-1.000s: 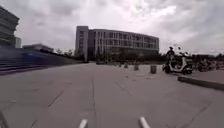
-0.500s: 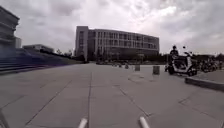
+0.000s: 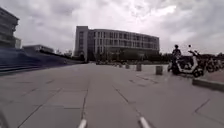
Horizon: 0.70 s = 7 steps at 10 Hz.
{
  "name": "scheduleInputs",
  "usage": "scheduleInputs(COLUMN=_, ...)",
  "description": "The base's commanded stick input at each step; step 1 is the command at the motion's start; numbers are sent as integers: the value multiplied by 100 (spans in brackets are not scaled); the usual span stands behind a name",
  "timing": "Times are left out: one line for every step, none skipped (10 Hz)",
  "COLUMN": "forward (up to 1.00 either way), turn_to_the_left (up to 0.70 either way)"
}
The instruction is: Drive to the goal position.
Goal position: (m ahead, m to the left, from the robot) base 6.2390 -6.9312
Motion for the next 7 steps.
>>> scheduleInputs(forward=70, turn_to_the_left=0)
scheduleInputs(forward=70, turn_to_the_left=0)
scheduleInputs(forward=70, turn_to_the_left=0)
scheduleInputs(forward=70, turn_to_the_left=0)
scheduleInputs(forward=70, turn_to_the_left=0)
scheduleInputs(forward=70, turn_to_the_left=0)
scheduleInputs(forward=70, turn_to_the_left=0)
